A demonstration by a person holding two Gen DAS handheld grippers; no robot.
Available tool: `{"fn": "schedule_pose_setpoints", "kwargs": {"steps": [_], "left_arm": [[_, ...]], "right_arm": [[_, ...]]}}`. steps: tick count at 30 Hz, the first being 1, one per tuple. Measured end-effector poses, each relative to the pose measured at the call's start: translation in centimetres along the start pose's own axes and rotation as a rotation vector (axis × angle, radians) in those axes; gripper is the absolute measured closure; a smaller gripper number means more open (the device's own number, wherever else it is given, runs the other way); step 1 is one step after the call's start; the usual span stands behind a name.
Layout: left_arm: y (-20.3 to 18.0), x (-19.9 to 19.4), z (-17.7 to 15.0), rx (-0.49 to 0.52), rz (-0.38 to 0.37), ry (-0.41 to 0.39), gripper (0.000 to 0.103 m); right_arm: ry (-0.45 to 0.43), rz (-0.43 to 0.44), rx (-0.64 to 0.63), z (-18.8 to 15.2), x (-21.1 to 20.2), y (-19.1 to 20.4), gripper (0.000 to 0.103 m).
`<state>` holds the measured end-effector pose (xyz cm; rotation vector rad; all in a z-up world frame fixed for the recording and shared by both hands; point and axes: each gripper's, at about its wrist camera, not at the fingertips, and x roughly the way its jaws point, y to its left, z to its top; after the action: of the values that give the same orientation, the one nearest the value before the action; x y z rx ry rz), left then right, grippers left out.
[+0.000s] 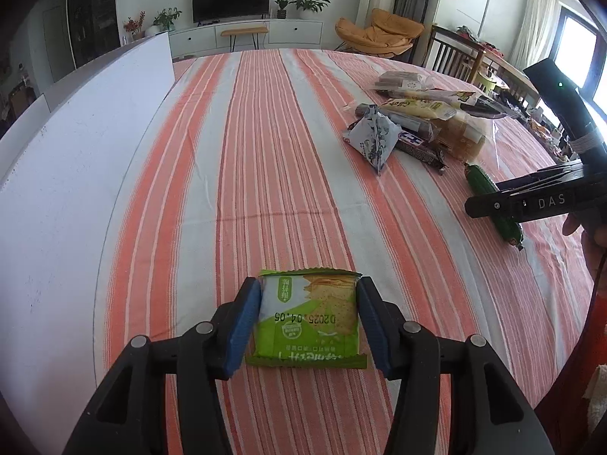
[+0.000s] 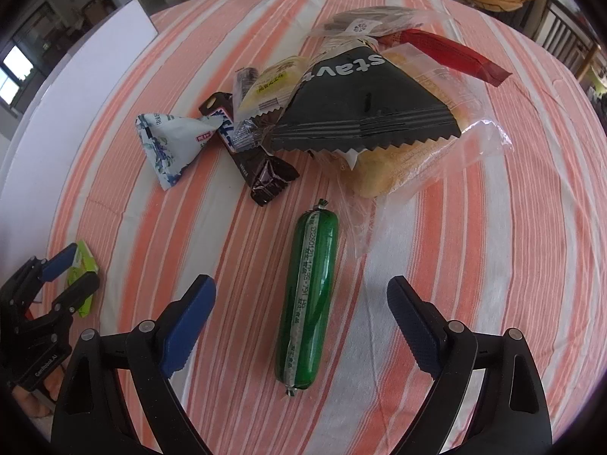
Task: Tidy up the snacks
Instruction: 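Lift the cracker packet with the left tool while the right tool grasps the green sausage, then carry both snacks into the cardboard box and open both tools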
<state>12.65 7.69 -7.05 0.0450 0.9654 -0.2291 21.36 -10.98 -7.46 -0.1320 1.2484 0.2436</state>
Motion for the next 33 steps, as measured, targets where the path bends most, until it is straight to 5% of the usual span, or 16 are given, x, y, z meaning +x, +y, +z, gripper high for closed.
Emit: {"fn": "schedule_pose_setpoints", "kwargs": {"steps": [2, 5, 9, 11, 13, 17, 24, 27, 33], "left_arm": [[0.0, -0.1, 0.0, 0.009, -0.002, 0.006, 0.029], [0.1, -0.2, -0.1, 0.028, 0.007, 0.021, 0.026], [-1.0, 0.0, -0.4, 0.091, 0.048, 0.034, 0.028], [-1.2, -0.2, -0.3, 0.083, 0.033, 0.026, 0.054], [-1.1, -0.2, -0.1, 0.066, 0.018, 0.025, 0.055], [-0.3, -1.5, 0.0, -0.029, -0.068, -0.010, 0.055], [3.6, -10.7, 2.7, -0.186, -0.206, -0.204, 0.055], [7.7, -14.9, 3.5, -0.228, -0.144, -0.268, 0.055], [18.5, -18.4, 2.6, -0.377, 0.127, -0.281, 0.055]], "right_arm": [[0.007, -0.017, -0.016, 0.1, 0.0, 0.5, 0.054], [0.034, 0.008, 0.016, 0.2, 0.0, -0.1, 0.079], [0.035, 0.080, 0.078, -0.5, -0.5, -1.3, 0.080], [0.007, 0.198, 0.133, -1.3, -1.6, -2.0, 0.080], [-0.006, 0.260, 0.173, -2.2, -2.1, -2.4, 0.080], [0.007, 0.197, 0.158, -3.3, -1.7, -2.2, 0.080], [-0.070, 0.297, 0.058, -0.9, -6.4, 3.1, 0.080], [-0.150, 0.384, -0.035, 1.7, -10.4, 8.7, 0.080], [-0.242, 0.580, -0.224, 6.0, -16.0, 21.3, 0.080]]}}
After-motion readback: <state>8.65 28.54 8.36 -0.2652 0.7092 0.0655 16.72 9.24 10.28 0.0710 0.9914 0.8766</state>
